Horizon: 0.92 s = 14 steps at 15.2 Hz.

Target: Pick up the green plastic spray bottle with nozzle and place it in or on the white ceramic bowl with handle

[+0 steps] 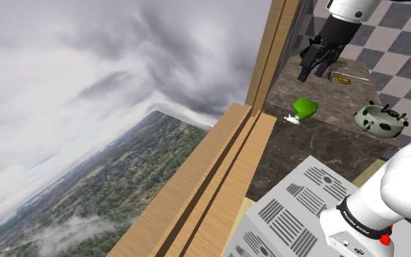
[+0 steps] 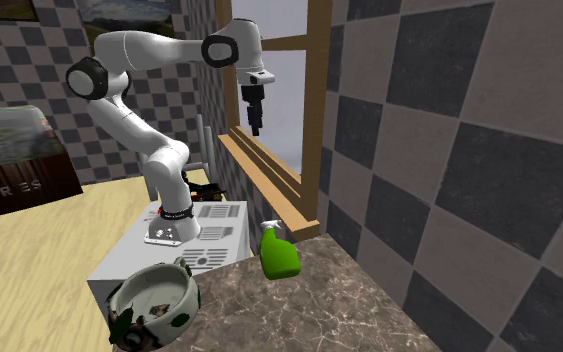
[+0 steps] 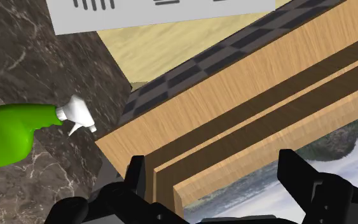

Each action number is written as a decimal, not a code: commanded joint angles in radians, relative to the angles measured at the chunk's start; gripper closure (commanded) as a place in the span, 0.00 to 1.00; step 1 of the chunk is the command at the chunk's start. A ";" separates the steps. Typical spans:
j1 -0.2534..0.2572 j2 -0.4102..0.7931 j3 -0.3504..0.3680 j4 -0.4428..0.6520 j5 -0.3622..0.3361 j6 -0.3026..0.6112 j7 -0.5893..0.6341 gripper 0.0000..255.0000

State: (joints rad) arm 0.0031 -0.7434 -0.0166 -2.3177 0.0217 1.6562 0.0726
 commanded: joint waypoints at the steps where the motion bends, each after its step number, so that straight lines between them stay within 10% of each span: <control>1: 0.000 0.000 0.000 0.000 0.000 0.000 0.000 0.00; 14: -0.173 0.307 -0.125 -0.014 -0.011 0.231 0.185 0.00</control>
State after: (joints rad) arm -0.1576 -0.4572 -0.1327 -2.3294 0.0100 1.8704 0.2404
